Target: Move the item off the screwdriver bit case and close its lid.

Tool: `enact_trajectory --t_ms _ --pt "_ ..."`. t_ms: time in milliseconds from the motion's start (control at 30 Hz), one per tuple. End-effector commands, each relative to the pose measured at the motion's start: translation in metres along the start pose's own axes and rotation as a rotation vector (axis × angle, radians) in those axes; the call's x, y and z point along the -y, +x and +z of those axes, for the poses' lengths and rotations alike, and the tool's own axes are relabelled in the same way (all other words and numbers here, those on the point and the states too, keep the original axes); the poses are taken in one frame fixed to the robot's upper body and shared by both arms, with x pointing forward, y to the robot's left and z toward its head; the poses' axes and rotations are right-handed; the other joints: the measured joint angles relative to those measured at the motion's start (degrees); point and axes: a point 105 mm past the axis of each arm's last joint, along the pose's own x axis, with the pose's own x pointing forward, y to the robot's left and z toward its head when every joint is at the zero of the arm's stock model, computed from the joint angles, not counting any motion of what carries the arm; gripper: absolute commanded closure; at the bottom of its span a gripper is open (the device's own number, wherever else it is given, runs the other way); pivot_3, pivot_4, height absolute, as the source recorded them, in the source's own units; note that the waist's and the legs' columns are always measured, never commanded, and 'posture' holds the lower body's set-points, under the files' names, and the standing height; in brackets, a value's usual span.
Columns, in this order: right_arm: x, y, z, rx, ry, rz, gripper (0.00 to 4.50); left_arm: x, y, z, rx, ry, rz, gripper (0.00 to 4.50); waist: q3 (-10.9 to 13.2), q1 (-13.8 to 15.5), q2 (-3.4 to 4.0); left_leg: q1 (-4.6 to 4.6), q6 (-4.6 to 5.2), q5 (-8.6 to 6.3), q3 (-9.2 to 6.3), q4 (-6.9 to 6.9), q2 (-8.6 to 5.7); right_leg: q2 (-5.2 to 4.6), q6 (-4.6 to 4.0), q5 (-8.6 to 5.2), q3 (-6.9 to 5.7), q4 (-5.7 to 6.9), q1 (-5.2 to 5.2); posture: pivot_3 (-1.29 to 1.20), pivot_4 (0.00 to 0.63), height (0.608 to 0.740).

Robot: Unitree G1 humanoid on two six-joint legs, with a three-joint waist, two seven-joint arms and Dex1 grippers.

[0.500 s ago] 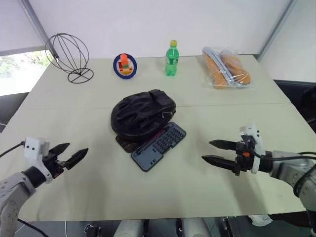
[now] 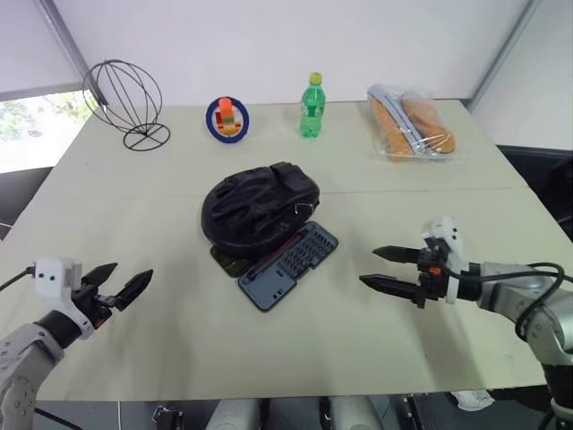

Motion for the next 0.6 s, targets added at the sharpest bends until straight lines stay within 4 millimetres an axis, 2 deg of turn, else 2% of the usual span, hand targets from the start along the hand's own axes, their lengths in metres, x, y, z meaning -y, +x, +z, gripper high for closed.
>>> enact_trajectory --t_ms 33,333,400,500,600 --pt "0.000 -0.001 0.009 0.019 -0.041 0.004 0.08 0.001 -0.004 0.016 0.058 0.044 0.004 0.00 0.0 0.0 0.00 0.00 0.00 0.00 0.00 0.00 0.00 0.00 0.00 0.00 0.00 0.00 0.00 0.00 0.150 0.740" --pt "-0.005 0.003 0.016 0.039 -0.070 -0.002 0.08 0.002 0.006 0.024 0.068 0.052 -0.035 0.00 0.0 0.0 0.00 0.00 0.00 0.00 0.00 0.00 0.00 0.01 0.00 0.00 -0.01 -0.01 0.00 0.00 0.150 0.740" --pt "-0.009 0.005 0.022 0.052 -0.084 0.012 0.08 0.010 0.012 0.029 0.080 0.036 -0.091 0.00 0.0 0.0 0.00 0.00 0.00 0.00 0.00 0.00 0.00 0.01 0.01 0.01 -0.01 -0.01 0.00 0.00 0.150 0.740" --pt "-0.025 0.010 0.039 0.089 -0.112 0.077 0.08 0.034 0.029 0.040 0.082 0.077 -0.233 0.00 0.0 0.0 0.00 0.00 0.00 0.00 -0.01 0.00 0.00 0.02 0.01 0.01 -0.01 0.00 0.00 0.00 0.150 0.740" --pt "-0.040 0.019 0.056 0.125 -0.159 0.124 0.08 0.056 0.059 0.055 0.103 0.129 -0.365 0.00 0.0 0.2 -0.01 0.01 0.00 0.00 -0.02 0.02 -0.01 0.04 -0.01 0.04 -0.03 0.01 0.02 0.00 0.150 0.740"
